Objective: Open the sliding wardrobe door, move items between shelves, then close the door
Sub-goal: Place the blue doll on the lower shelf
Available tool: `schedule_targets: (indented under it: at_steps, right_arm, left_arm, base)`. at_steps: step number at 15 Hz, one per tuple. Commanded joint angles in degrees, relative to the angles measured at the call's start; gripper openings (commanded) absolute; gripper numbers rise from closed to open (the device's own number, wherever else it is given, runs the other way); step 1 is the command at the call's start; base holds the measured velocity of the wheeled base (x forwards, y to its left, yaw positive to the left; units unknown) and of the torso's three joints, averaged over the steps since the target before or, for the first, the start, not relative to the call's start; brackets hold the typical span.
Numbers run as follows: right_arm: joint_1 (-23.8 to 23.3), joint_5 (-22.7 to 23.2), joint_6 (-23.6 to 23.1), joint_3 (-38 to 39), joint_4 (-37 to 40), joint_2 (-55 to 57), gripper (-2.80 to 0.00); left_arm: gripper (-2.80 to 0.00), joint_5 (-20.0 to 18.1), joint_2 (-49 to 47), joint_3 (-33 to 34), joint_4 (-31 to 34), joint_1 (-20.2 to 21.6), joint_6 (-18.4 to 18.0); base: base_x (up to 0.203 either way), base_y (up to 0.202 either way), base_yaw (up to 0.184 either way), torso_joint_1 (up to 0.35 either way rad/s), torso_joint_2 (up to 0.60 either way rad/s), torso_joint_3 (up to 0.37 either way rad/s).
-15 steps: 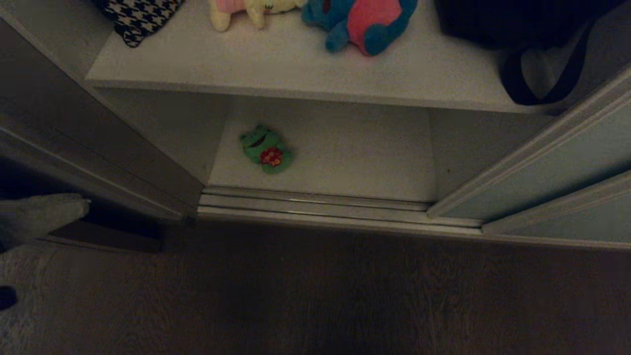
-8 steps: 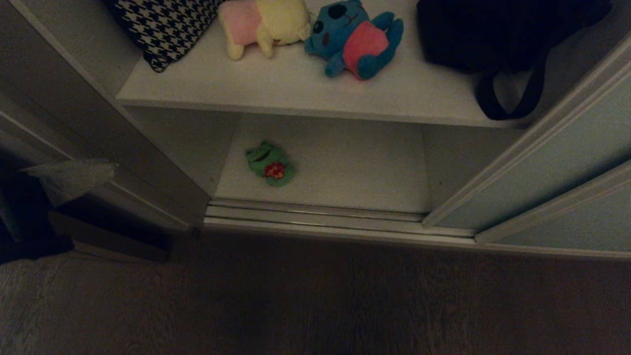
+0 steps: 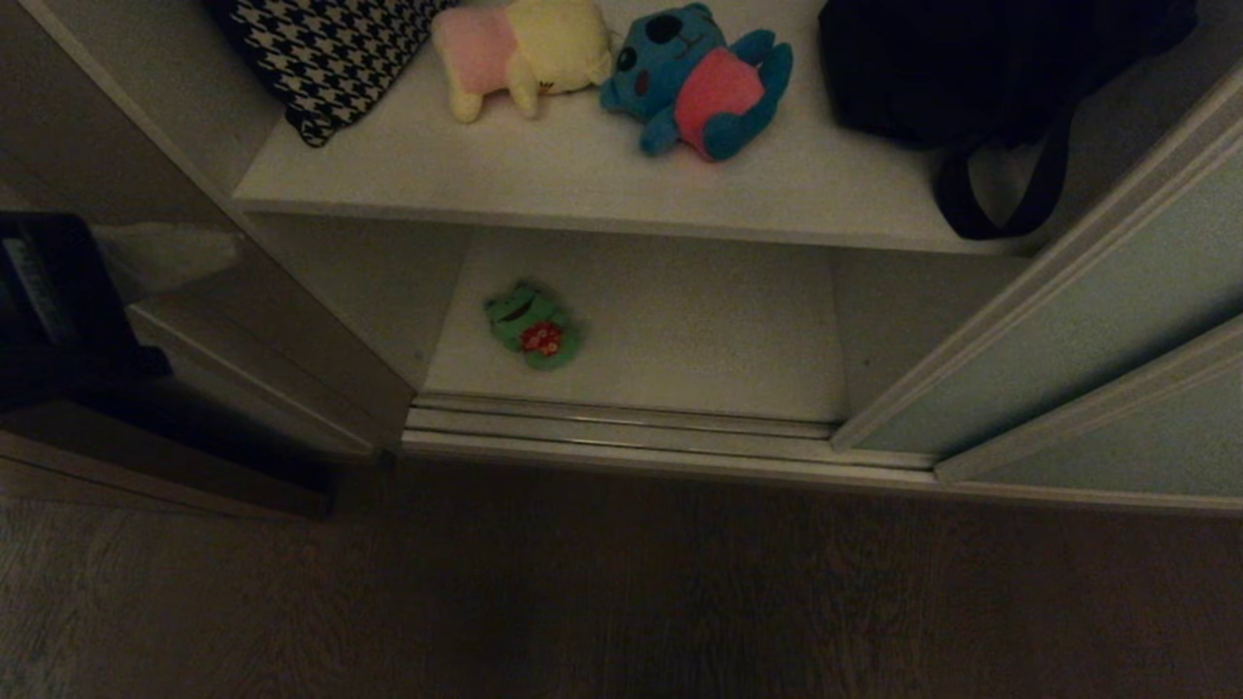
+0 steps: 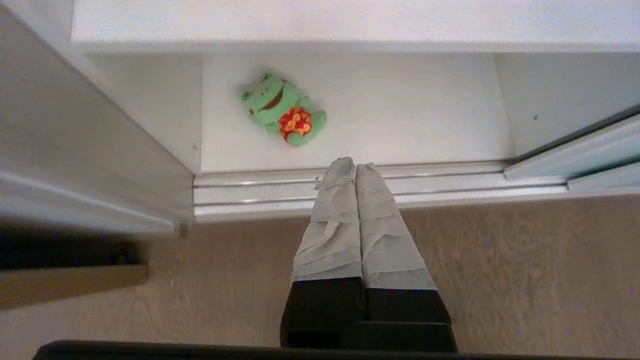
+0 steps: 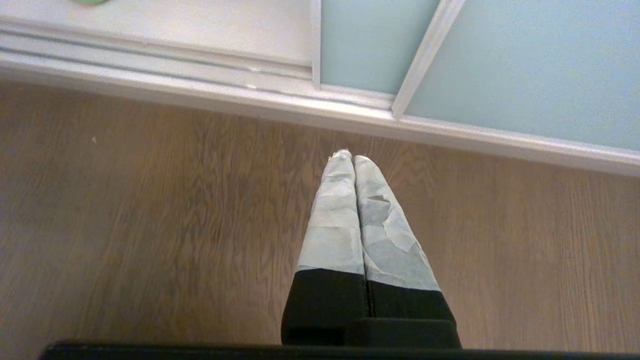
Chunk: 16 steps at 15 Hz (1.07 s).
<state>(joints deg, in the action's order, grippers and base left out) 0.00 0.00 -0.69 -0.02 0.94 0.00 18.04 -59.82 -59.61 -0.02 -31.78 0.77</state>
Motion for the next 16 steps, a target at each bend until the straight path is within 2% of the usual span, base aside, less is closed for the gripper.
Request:
schedule_targets:
  at_steps: [1, 6, 8, 9, 11, 16]
  right_arm:
    - [0.0, 0.0, 0.0, 0.0, 0.0, 0.0, -2.80]
    - [0.0, 0.0, 0.0, 0.0, 0.0, 0.0, -2.80]
    - [0.0, 0.0, -0.1, 0.0, 0.0, 0.0, -2.80]
    - [0.0, 0.0, 0.0, 0.0, 0.0, 0.0, -2.80]
    - [0.0, 0.0, 0.0, 0.0, 0.0, 0.0, -2.80]
    - [0.0, 0.0, 0.0, 0.0, 0.0, 0.0, -2.80]
  left_arm:
    - [-2.80, 0.0, -1.8, -0.5, -0.1, 0.0, 0.1]
    - [-2.80, -0.1, -1.8, -0.5, -0.2, 0.0, -0.2]
    - [-2.80, -0.2, -1.9, -0.4, -0.8, 0.0, 0.0]
    - [-2.80, -0.5, -2.3, -0.4, -3.9, -0.1, 0.0]
    - [-2.80, -4.7, -5.4, -1.3, -7.4, -0.4, 0.1]
    - [-2.80, -12.9, -18.2, -9.6, -9.9, -1.6, 0.1]
  base:
    - [0.069, 0.000, 0.003, -0.002, 0.00, 0.005]
    - [0.189, 0.000, 0.000, 0.003, 0.00, 0.004]
    - [0.064, 0.000, 0.002, 0.005, 0.00, 0.000]
    - [0.000, 0.000, 0.000, 0.000, 0.00, 0.000]
    - [0.000, 0.000, 0.000, 0.000, 0.00, 0.000]
    - [0.000, 0.000, 0.000, 0.000, 0.00, 0.000]
